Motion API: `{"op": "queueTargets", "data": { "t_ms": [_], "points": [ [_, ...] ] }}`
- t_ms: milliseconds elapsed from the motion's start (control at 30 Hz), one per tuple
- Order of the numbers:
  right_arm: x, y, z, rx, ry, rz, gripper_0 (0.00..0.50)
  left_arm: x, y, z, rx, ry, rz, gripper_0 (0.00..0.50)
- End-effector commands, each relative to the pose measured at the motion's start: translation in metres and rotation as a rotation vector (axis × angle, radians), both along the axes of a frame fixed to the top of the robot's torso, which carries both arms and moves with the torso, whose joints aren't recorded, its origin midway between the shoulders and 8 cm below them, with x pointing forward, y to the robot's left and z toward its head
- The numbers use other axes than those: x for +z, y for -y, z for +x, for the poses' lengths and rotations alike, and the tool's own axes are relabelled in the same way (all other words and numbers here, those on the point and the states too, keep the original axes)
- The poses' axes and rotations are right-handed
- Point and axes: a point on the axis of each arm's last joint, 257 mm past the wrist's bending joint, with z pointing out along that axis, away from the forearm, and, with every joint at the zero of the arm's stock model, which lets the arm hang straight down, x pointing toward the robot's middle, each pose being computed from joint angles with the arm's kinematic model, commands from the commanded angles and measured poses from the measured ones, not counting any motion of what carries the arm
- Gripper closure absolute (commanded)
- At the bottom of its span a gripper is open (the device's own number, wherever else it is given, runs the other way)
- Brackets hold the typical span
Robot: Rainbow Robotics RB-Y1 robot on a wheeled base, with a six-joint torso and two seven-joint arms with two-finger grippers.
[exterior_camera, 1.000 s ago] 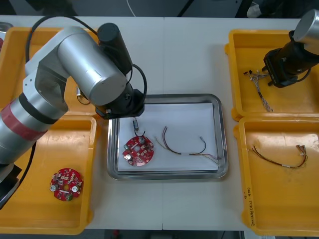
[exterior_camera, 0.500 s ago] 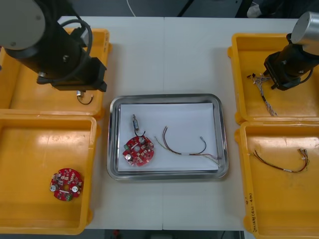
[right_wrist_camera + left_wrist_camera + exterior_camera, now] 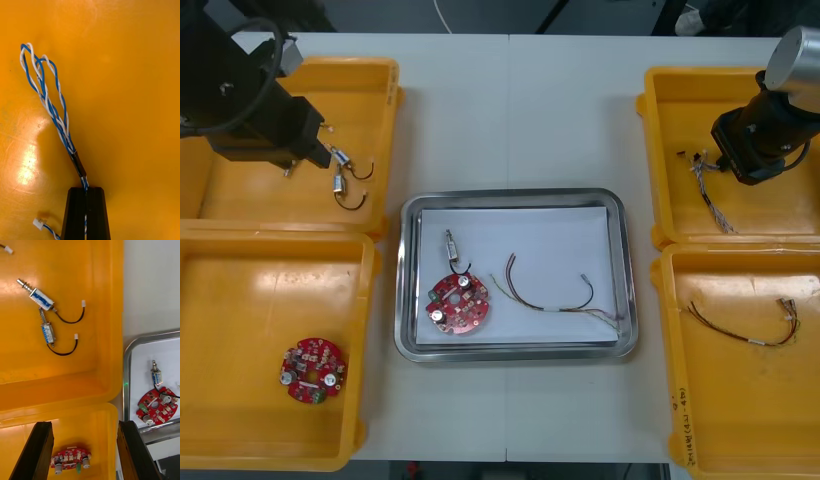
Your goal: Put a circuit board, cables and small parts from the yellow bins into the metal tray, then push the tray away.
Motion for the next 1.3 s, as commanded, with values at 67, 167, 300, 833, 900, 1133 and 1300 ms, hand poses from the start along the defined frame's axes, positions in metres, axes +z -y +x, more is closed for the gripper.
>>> {"op": "queueTargets", "data": {
  "t_ms": [67,167,300,833,900,1133,1300],
  "points": [
    [-0.017,0.010,-0.013,0.033,-0.037,-0.017,0.500,0.014,-0.044,0.015,-0.100,0.028,0.096,0.000],
    [0.001,0.011,-0.014,0.047,-0.044,-0.023,0.500,0.014,-0.054,0.026,-0.108,0.041,0.109,0.000],
    [0.034,0.011,-0.018,0.074,-0.053,-0.036,0.500,0.013,-0.066,0.042,-0.125,0.066,0.132,0.000],
    [0.130,0.010,-0.070,0.374,-0.139,-0.149,0.500,0.001,-0.094,0.093,-0.184,0.141,0.195,0.000],
    [0.137,0.008,-0.079,0.438,-0.150,-0.152,0.500,-0.004,-0.093,0.102,-0.174,0.162,0.186,0.000],
    [0.166,0.007,-0.077,0.565,-0.085,-0.230,0.500,-0.015,-0.092,0.122,-0.169,0.196,0.206,0.000],
    [0.192,0.006,-0.073,0.665,-0.016,-0.317,0.500,-0.029,-0.090,0.134,-0.167,0.218,0.217,0.000]
  ]
}}
